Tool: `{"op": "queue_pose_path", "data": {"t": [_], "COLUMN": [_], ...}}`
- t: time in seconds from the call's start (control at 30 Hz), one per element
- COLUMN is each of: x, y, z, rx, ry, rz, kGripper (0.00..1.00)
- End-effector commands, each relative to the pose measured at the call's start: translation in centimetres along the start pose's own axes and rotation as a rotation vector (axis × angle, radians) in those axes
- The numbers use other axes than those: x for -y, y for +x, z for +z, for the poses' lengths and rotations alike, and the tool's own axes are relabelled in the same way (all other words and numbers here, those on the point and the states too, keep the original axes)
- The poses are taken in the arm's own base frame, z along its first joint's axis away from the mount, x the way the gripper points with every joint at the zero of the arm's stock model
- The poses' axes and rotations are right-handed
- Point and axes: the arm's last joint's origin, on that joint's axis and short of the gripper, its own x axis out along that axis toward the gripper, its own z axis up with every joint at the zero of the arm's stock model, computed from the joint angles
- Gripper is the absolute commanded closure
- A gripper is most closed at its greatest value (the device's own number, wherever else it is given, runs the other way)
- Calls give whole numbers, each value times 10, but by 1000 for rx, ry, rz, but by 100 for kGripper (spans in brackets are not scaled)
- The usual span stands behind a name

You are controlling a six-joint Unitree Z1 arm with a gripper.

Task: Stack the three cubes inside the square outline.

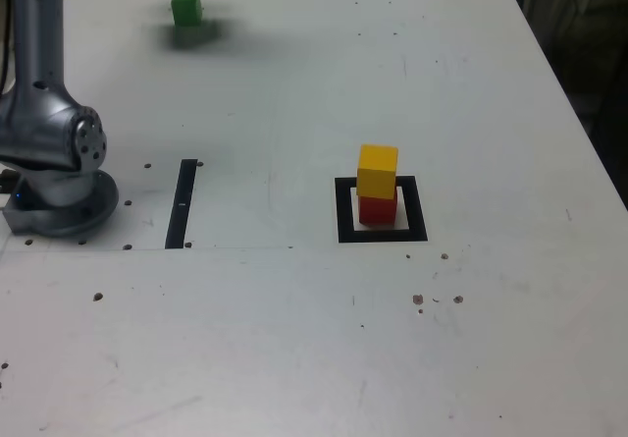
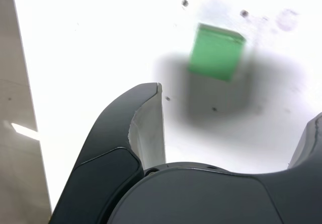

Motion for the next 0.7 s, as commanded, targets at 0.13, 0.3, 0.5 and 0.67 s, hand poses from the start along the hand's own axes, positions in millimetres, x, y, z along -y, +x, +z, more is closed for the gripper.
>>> {"op": "queue_pose_path", "data": {"t": [0.13,0.3,0.5,0.67], "x": [-11,-16,-20,-23], "y": [14,26,36,42], "z": [-1,4,8,11], "rx": [-53,-73,-86,-90], "ry": [11,25,30,31], "rz": [10,0,-18,-27], "kGripper": [1,1,1,2]}}
